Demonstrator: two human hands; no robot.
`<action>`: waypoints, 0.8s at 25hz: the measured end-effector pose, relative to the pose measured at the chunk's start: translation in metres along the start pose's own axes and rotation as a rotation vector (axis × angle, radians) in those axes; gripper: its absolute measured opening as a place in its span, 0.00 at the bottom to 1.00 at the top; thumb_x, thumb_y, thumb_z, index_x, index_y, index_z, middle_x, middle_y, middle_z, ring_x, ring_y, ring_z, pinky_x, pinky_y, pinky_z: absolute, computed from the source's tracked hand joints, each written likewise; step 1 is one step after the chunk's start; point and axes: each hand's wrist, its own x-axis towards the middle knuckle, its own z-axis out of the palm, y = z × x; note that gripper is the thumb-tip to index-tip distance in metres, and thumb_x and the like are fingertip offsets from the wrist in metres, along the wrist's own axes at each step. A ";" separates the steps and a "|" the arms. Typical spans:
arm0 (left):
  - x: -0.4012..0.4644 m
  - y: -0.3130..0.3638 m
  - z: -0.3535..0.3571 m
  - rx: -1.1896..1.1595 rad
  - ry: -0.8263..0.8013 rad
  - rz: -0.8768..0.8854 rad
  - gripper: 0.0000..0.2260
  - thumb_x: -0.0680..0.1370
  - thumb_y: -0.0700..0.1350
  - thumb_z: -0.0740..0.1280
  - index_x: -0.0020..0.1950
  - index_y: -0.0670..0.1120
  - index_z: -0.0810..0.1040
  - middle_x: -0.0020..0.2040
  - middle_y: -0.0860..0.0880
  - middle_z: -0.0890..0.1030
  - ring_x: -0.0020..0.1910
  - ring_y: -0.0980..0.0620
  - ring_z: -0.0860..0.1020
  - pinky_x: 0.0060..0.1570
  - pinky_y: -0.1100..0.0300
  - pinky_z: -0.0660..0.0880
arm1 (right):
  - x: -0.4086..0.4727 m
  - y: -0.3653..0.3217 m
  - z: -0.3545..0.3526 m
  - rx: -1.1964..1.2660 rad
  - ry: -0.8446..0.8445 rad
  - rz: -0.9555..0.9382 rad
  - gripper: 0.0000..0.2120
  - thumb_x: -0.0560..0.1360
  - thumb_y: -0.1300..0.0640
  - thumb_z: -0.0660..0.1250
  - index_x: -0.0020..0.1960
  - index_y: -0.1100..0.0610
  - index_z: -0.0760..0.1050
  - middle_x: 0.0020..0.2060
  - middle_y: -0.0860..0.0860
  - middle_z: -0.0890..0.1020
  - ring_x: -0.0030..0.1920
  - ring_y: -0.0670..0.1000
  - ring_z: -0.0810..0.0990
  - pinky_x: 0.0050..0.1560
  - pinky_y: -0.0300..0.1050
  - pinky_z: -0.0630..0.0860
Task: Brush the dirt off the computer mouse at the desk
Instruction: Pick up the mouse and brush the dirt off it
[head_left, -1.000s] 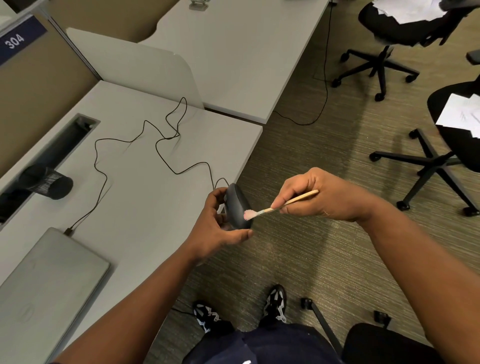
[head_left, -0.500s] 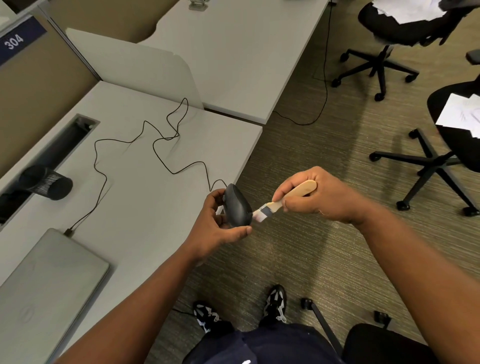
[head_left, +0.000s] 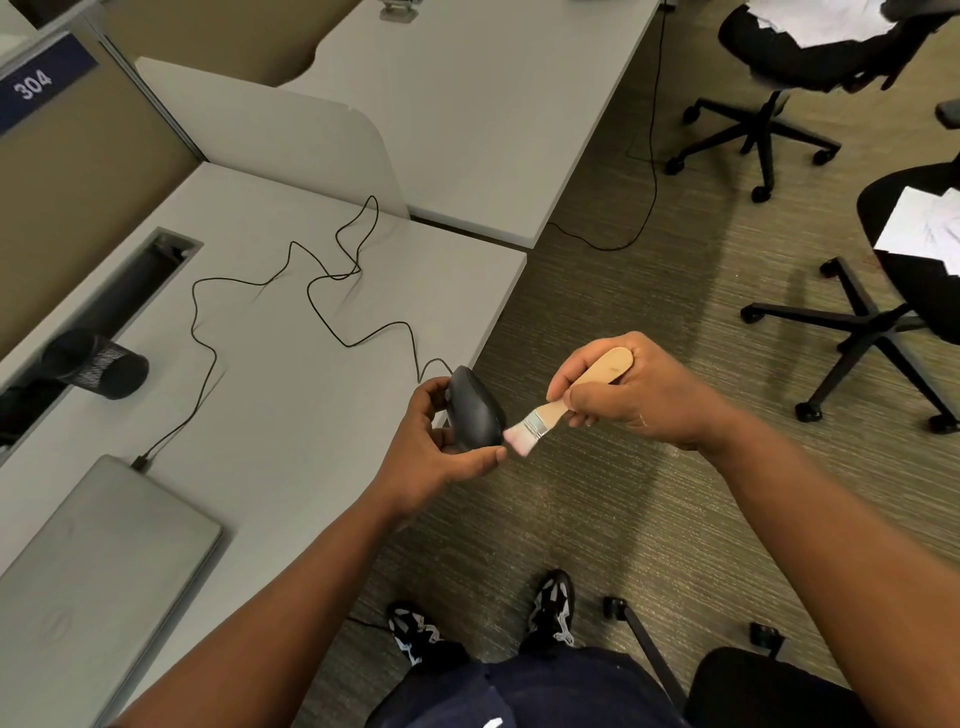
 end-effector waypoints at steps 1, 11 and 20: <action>0.001 0.000 0.000 0.002 -0.004 -0.001 0.46 0.66 0.49 0.85 0.77 0.59 0.63 0.77 0.52 0.69 0.59 0.49 0.82 0.48 0.64 0.82 | 0.000 -0.001 0.001 0.026 0.035 -0.021 0.08 0.77 0.67 0.70 0.48 0.58 0.86 0.40 0.66 0.85 0.41 0.59 0.82 0.44 0.55 0.78; 0.001 0.004 0.003 0.011 0.019 0.022 0.45 0.63 0.54 0.85 0.73 0.61 0.65 0.75 0.53 0.71 0.58 0.51 0.83 0.48 0.64 0.82 | -0.002 -0.005 0.000 -0.050 -0.059 0.011 0.09 0.77 0.68 0.69 0.48 0.58 0.86 0.40 0.65 0.85 0.40 0.59 0.80 0.44 0.56 0.74; 0.002 0.004 0.000 -0.032 0.049 0.016 0.45 0.63 0.53 0.85 0.75 0.58 0.67 0.75 0.52 0.73 0.60 0.52 0.83 0.47 0.65 0.82 | -0.002 -0.004 0.004 0.045 0.033 -0.062 0.08 0.79 0.67 0.69 0.51 0.58 0.86 0.42 0.65 0.85 0.41 0.59 0.80 0.43 0.53 0.75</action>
